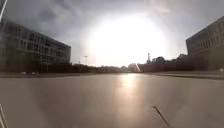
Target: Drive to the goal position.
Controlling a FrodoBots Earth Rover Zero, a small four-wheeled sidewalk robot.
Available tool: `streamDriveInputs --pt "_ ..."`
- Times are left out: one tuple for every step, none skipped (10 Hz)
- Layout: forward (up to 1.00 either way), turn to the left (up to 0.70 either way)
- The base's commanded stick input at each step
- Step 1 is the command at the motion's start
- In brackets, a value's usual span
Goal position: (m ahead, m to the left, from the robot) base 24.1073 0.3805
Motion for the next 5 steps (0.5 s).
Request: streamDriveInputs --pt "0.7 0.0" --pt "0.7 0.0" --pt "0.7 0.0" --pt "0.7 0.0" --pt "0.7 0.0"
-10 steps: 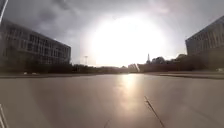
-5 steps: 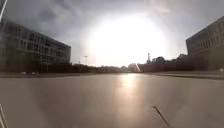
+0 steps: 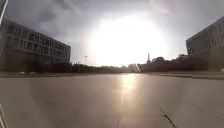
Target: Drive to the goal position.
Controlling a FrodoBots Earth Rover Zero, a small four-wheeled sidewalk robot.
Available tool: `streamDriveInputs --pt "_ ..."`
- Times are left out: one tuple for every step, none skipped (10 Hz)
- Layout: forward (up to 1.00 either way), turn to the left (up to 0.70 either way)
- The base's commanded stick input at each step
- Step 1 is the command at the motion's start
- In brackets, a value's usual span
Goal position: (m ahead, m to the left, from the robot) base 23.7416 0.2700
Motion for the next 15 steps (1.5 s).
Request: streamDriveInputs --pt "0.7 0.0" --pt "0.7 -0.06" --pt "0.7 -0.13" --pt "0.7 -0.13" --pt "0.7 -0.13" --pt "0.7 -0.13" --pt "0.7 -0.09" --pt "0.7 -0.01" --pt "0.7 0.0" --pt "0.7 0.0" --pt "0.7 0.0" --pt "0.7 0.0" --pt "0.7 0.0" --pt "0.7 0.0" --pt "0.7 0.0"
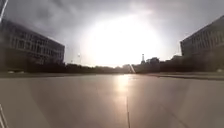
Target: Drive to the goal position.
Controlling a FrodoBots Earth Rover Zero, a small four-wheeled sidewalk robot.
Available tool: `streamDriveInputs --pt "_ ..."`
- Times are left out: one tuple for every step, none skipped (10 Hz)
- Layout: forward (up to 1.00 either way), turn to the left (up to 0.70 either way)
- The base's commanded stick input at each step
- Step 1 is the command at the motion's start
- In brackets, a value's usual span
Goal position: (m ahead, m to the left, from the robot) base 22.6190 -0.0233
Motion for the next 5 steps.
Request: streamDriveInputs --pt "0.7 0.0" --pt "0.7 0.0" --pt "0.7 0.0" --pt "0.7 0.0" --pt "0.7 0.0"
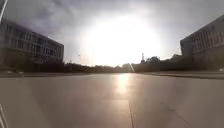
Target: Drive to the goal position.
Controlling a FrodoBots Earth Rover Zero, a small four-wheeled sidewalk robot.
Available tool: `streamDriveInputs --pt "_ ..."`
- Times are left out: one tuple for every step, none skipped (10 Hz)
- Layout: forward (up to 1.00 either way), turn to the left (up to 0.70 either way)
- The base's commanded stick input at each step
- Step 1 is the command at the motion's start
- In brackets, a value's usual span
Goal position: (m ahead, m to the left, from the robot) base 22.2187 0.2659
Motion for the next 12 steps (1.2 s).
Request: streamDriveInputs --pt "0.7 0.0" --pt "0.7 0.0" --pt "0.7 0.0" --pt "0.7 0.0" --pt "0.7 0.0" --pt "0.7 0.0" --pt "0.7 0.0" --pt "0.7 0.0" --pt "0.7 0.0" --pt "0.7 0.0" --pt "0.7 -0.06" --pt "0.7 -0.19"
